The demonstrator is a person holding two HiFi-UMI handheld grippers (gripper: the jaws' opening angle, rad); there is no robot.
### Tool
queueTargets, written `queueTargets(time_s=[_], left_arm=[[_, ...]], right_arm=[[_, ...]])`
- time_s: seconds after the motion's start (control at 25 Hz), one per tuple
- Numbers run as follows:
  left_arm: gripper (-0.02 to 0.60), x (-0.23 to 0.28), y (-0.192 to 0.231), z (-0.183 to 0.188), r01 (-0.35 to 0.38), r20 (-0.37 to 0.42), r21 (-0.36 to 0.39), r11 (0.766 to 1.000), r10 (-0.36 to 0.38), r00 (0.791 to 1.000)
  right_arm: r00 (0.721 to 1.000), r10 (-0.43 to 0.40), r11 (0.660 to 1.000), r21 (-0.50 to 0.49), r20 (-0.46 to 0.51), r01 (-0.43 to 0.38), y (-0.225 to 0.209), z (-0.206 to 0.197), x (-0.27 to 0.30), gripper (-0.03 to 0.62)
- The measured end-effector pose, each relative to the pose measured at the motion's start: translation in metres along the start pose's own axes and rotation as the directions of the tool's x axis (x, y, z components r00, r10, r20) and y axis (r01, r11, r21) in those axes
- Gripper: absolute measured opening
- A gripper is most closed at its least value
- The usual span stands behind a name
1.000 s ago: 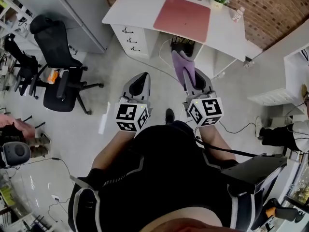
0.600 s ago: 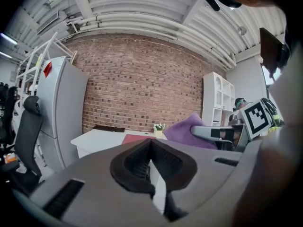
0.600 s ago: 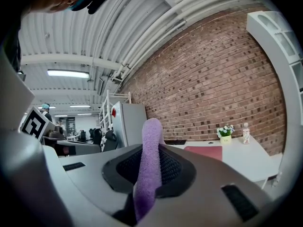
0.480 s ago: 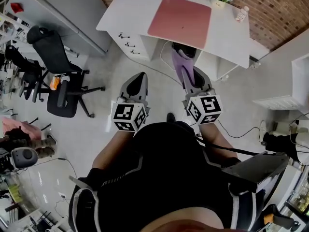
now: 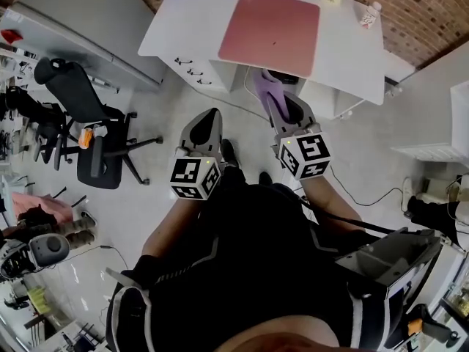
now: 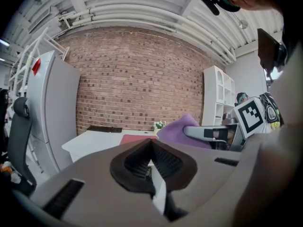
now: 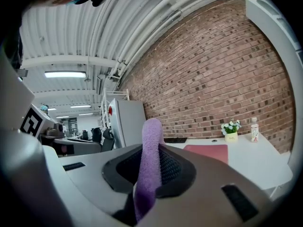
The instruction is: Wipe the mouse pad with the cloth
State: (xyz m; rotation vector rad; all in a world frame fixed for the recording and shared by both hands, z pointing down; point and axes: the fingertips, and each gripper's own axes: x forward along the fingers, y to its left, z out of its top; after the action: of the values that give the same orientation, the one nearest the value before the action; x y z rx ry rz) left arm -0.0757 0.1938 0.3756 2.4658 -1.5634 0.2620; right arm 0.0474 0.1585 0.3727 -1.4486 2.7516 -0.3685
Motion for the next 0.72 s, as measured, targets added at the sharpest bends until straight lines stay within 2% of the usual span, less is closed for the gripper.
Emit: queueTargets(time_s=[0.36,0.6,0.72], left_arm=[[0.000,0.068,0.075,0.014,0.053,0.043,-0.029,0.998,-0.052,0.998],[0.000,0.117,0.134,0.018,0.080,0.003,-0.028,0.996,-0.080,0.997],[0.000,0.138,0.155,0.018,0.113,-0.001,0.003,0.994,-0.113,0.994]], right_arm=[[0.999,-0.027,1.000,0.002,-0.021,0.027,-0.015,-0.002,0.086,0.058],[0.998,-0.033,0.999,0.011,-0.047,0.034,-0.025,-0.010,0.159,0.058],[0.997,-0.026,0.999,0.018,-0.068,0.027,-0.027,-0.020,0.193,0.058]])
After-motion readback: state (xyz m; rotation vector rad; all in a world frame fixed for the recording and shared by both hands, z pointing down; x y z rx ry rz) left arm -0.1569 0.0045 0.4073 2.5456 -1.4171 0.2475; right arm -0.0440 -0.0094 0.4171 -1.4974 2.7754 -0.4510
